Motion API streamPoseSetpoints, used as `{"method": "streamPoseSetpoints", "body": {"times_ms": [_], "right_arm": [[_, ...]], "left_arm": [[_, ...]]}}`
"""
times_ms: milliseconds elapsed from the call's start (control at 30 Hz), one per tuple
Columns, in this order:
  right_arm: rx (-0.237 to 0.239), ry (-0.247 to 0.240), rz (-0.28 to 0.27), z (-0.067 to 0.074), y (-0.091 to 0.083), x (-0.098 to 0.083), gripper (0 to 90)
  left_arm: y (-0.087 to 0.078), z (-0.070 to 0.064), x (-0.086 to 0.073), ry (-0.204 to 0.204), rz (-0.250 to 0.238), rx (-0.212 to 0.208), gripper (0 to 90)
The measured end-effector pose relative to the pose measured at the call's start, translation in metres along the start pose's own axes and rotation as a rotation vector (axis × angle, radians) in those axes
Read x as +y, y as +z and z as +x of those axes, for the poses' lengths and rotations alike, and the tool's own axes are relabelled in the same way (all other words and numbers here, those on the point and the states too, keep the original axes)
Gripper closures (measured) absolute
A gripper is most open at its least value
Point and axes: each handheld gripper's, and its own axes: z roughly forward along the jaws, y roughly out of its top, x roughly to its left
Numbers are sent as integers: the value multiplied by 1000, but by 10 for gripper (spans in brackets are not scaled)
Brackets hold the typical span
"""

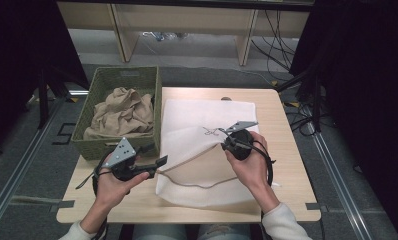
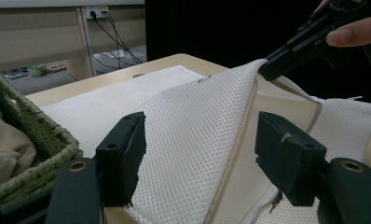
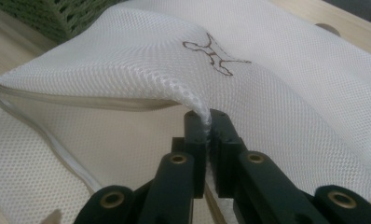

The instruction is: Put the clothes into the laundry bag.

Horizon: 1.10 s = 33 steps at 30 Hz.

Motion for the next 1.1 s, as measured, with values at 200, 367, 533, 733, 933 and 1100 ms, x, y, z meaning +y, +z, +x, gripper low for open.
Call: {"method": "streamPoseSetpoints", "body": {"times_ms": [200, 367, 533, 733, 933, 1100], "right_arm": [[-3, -30, -30, -1, 0, 5, 875], [-7, -36, -88, 2, -3, 12, 877], [-8, -16, -125, 5, -6, 16, 878], [-15, -17, -153, 4, -5, 18, 878], [-11, -34, -159, 3, -5, 18, 878], [-7, -22, -160, 3, -4, 18, 878]], "left_arm": [[-2, 4, 4, 4, -19, 33, 276], [-2, 16, 9, 4, -36, 97, 196], [1, 42, 18, -1, -29, 188, 152], [8, 80, 30, -13, 5, 291, 126], [21, 123, 40, -23, 101, 394, 102], [32, 153, 48, -21, 183, 449, 110]]}}
